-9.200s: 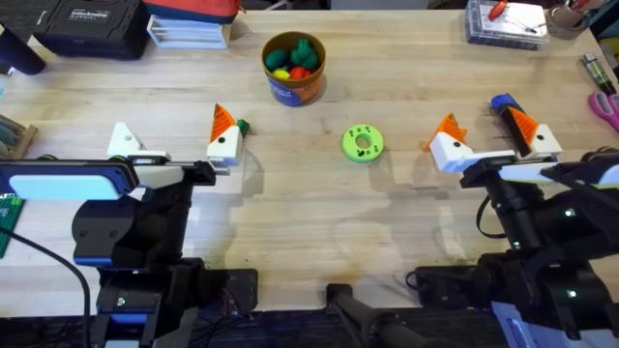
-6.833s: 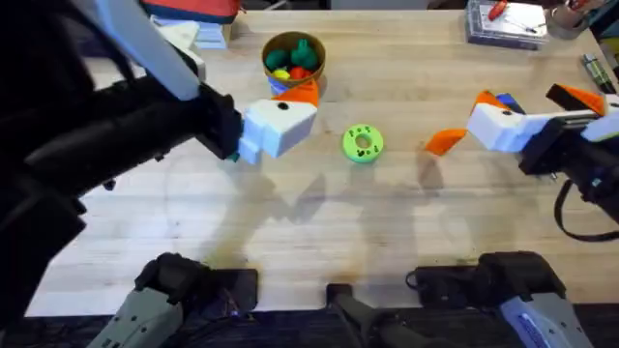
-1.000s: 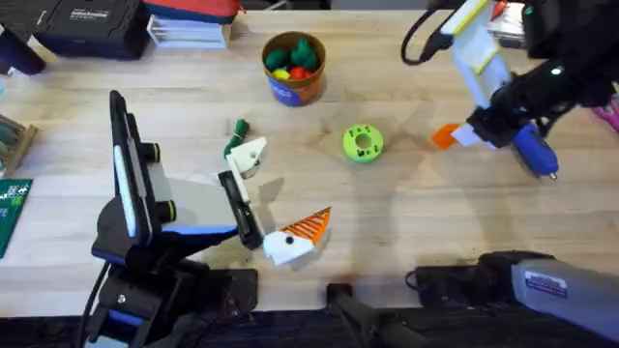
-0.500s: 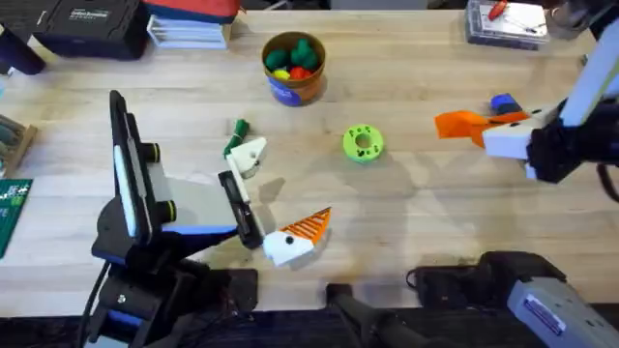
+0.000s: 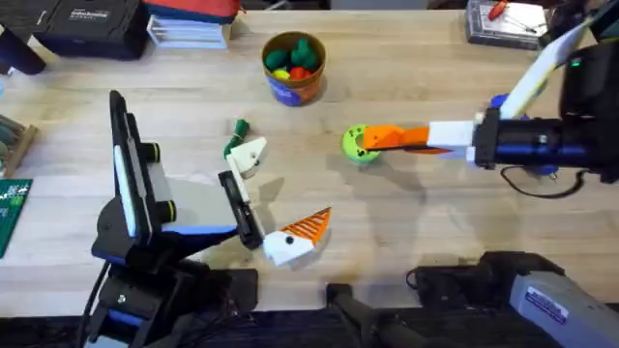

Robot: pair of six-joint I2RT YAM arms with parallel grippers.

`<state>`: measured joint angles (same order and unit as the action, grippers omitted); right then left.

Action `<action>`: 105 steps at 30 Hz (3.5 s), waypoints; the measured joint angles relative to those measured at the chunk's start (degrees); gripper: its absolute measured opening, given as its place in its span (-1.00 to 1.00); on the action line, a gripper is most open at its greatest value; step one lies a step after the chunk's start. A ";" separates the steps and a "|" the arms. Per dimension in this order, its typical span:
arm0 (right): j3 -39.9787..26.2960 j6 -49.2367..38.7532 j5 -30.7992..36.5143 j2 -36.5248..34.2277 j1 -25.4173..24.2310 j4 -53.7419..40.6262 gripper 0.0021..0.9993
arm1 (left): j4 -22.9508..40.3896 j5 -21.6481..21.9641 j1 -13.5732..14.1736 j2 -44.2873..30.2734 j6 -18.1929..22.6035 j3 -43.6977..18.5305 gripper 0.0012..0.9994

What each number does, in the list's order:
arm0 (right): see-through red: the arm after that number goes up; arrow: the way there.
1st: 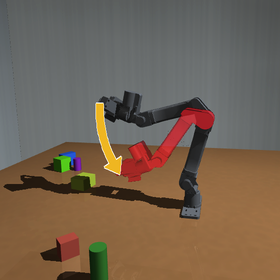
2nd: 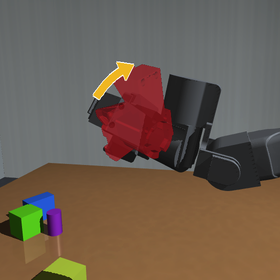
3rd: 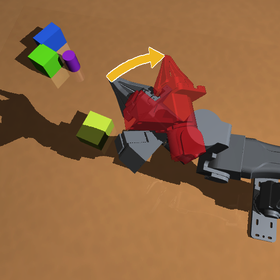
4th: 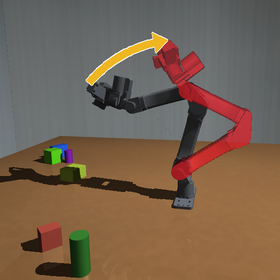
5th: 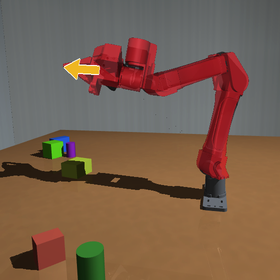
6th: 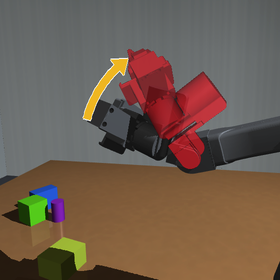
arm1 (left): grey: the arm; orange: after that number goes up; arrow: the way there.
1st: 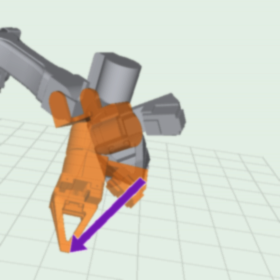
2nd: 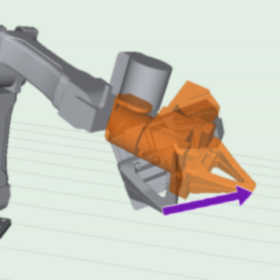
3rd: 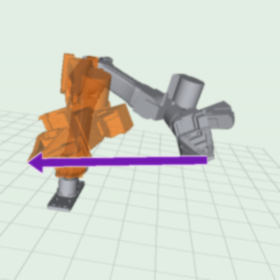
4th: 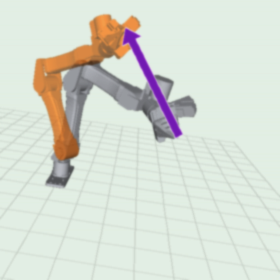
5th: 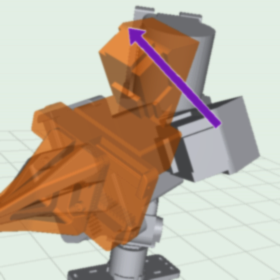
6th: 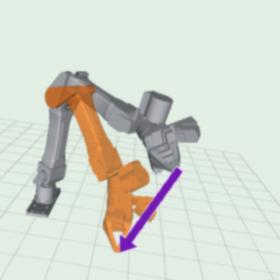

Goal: Pick up the gripper from the table and insert it into the empty holder that is missing its gripper. Then pick up a screw, insert it into the mounting hole, and use the screwdriver to tighten it. Finally, clean up the table by picking up the vegetable and placing it into the bucket.

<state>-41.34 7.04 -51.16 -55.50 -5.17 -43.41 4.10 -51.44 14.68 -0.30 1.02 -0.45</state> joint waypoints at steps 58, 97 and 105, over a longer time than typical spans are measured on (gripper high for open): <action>0.65 45.35 -26.16 -35.23 28.39 64.47 -0.98 | -0.17 1.68 -0.11 0.00 -4.47 0.02 0.97; -1.75 60.53 -24.30 -45.26 33.38 84.58 -0.99 | -0.44 7.31 -1.38 -1.09 -7.26 0.04 0.97; -4.59 60.71 -21.69 -46.04 35.41 83.99 -0.99 | -0.48 7.65 -1.44 -0.65 -6.66 0.04 0.97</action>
<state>-45.93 67.75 -72.85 -101.54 30.24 40.57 3.62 -43.79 13.23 -0.95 -5.65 -0.40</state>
